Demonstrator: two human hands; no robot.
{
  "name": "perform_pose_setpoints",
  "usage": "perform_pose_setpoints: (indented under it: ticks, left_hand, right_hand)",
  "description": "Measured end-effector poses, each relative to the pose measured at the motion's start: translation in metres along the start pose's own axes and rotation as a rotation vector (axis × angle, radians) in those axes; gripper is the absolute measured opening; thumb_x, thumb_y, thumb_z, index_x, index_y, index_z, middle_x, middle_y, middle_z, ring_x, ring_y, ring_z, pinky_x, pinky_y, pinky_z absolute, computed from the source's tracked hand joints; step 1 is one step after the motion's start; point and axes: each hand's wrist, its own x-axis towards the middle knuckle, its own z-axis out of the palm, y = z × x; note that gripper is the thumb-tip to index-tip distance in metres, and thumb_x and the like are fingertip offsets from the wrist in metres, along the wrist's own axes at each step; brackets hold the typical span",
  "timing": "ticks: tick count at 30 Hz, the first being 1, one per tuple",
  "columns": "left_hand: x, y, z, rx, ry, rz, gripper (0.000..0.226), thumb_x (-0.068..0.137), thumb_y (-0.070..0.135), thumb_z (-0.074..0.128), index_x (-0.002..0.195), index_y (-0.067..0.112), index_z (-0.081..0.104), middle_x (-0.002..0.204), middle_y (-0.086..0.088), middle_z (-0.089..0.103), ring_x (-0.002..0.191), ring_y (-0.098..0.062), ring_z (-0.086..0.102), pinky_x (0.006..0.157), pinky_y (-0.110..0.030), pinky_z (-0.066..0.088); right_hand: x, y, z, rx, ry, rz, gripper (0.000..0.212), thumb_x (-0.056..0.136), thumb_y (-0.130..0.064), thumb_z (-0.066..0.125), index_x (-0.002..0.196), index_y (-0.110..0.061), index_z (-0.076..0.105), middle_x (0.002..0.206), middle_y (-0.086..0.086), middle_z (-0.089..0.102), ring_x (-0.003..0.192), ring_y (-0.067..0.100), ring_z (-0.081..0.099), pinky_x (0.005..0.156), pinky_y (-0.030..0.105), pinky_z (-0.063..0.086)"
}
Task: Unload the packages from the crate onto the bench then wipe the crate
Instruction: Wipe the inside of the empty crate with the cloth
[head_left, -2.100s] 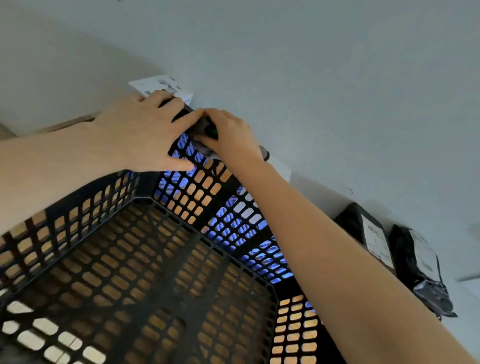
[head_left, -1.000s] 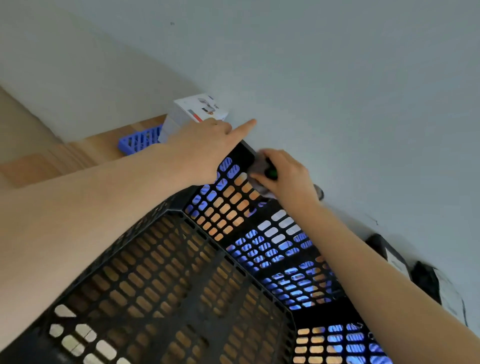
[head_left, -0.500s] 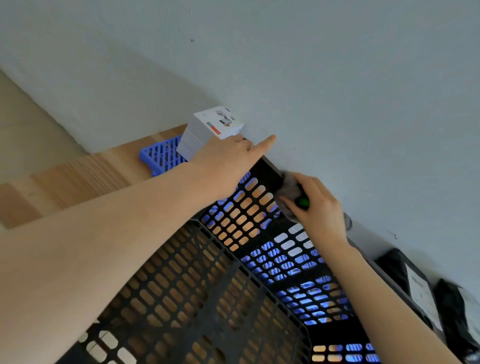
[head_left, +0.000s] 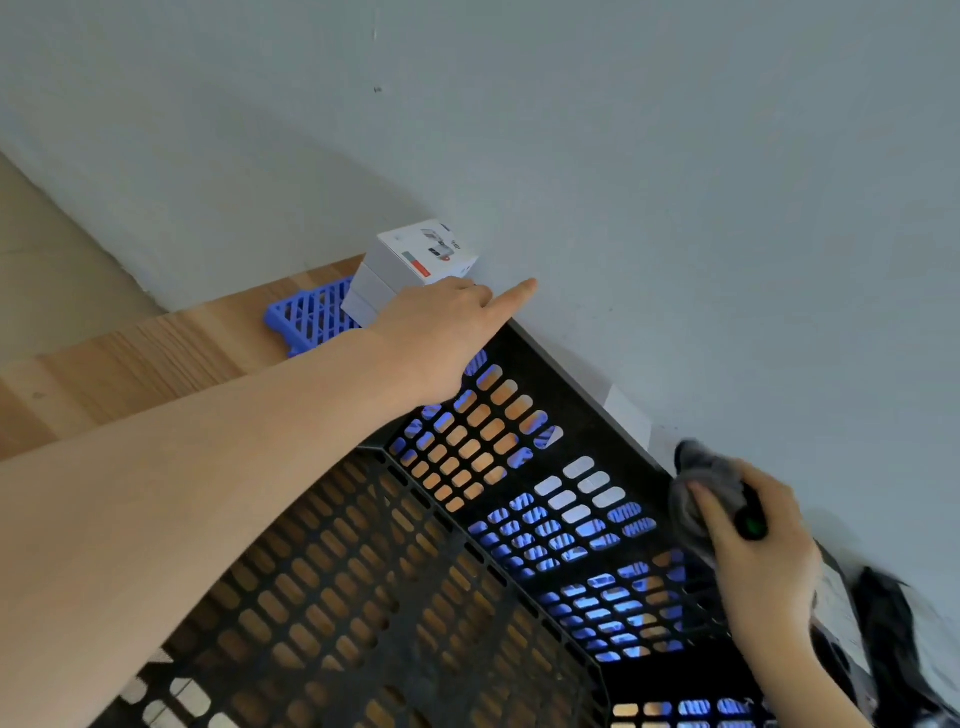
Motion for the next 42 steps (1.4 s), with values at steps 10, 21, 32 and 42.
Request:
perform_pose_setpoints:
  ticks: [10,21,32,42]
  left_hand:
    - [0.0,-0.001,-0.005,-0.001,0.011,-0.001,0.101,0.083,-0.004,0.055,0.155,0.027,-0.008,0.129,-0.009,0.052,0.101,-0.024,0.052,0.067,-0.032,0.037]
    - [-0.002,-0.001,-0.006,0.002,-0.011,0.0,0.104,0.08,-0.001,0.061,0.156,0.025,-0.005,0.126,-0.01,0.052,0.1,-0.027,0.051,0.069,-0.034,0.034]
    - [-0.002,0.0,-0.005,-0.027,-0.015,-0.008,0.105,0.079,-0.002,0.062,0.156,0.024,-0.004,0.122,-0.009,0.054,0.098,-0.026,0.052,0.066,-0.034,0.038]
    - [-0.005,0.001,-0.011,-0.053,-0.058,-0.005,0.106,0.079,-0.006,0.06,0.156,0.026,-0.007,0.114,-0.008,0.053,0.085,-0.019,0.045,0.061,-0.03,0.032]
  right_hand:
    - [0.02,-0.07,0.138,-0.187,0.028,-0.811,0.05,0.075,0.003,0.075,0.122,0.001,0.061,0.127,0.017,0.058,0.119,0.03,0.049,0.1,0.042,0.04]
    - [0.002,-0.054,0.203,-0.421,-0.212,-1.077,0.042,0.08,-0.014,0.077,0.118,0.0,0.066,0.125,0.014,0.063,0.121,0.035,0.056,0.107,0.05,0.031]
    - [0.009,-0.026,0.147,-0.679,-0.305,-1.154,0.048,0.091,-0.004,0.047,0.139,-0.005,0.047,0.146,0.011,0.044,0.136,0.033,0.038,0.113,0.054,0.02]
    - [-0.097,-0.022,0.189,-0.437,-1.048,-0.759,0.064,0.087,-0.013,0.06,0.147,-0.014,0.035,0.156,0.004,0.027,0.136,0.029,0.038,0.113,0.04,0.027]
